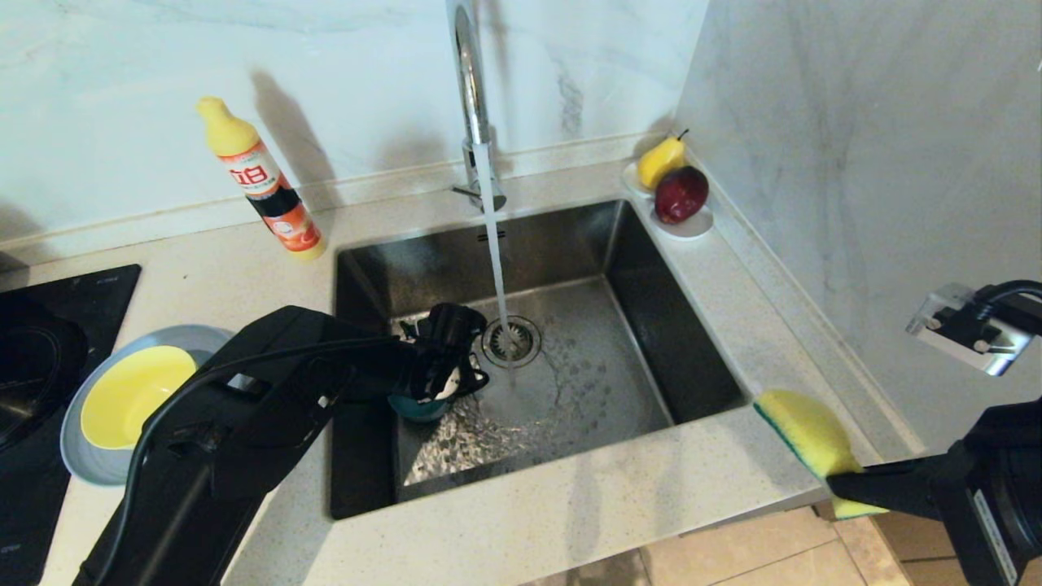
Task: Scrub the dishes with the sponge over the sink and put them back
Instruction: Wash the bowl
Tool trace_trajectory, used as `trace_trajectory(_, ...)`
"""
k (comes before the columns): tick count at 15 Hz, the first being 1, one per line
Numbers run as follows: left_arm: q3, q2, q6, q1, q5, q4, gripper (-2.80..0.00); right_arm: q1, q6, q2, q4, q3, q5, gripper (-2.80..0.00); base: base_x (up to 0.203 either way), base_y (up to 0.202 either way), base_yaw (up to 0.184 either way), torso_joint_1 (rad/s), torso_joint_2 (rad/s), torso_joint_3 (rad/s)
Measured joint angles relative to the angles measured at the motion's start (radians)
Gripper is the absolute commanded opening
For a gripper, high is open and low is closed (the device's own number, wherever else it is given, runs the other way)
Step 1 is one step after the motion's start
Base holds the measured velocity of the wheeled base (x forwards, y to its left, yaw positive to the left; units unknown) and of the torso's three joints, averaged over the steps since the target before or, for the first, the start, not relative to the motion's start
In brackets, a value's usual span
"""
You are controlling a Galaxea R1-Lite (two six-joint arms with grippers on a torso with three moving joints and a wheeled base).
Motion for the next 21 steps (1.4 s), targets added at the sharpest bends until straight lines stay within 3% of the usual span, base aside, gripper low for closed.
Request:
trace_trajectory(9, 0.033, -0.047, -0.001, -0.001, 0.0, 0.016, -2.8, 0.0, -0.003, -0.005, 0.001, -0.011, -0.001, -2.8, 0.0, 0.0, 0.0, 0.0, 0.0, 0.0)
trace_trajectory(15, 0.202, -0.216, 0.01, -0.003, 0.008, 0.015, -2.8, -0.01, -0.001, 0.012, -0.001, -0.004, -0.001, -2.8, 0.0, 0.0, 0.0, 0.0, 0.0, 0.0)
trace_trajectory(21, 0.403, -0.437, 0.066, -0.03, 0.011, 0.013, -2.8, -0.036, 0.0, 0.013, 0.0, 0.01, 0.0, -2.8, 0.0, 0.0, 0.0, 0.0, 0.0, 0.0)
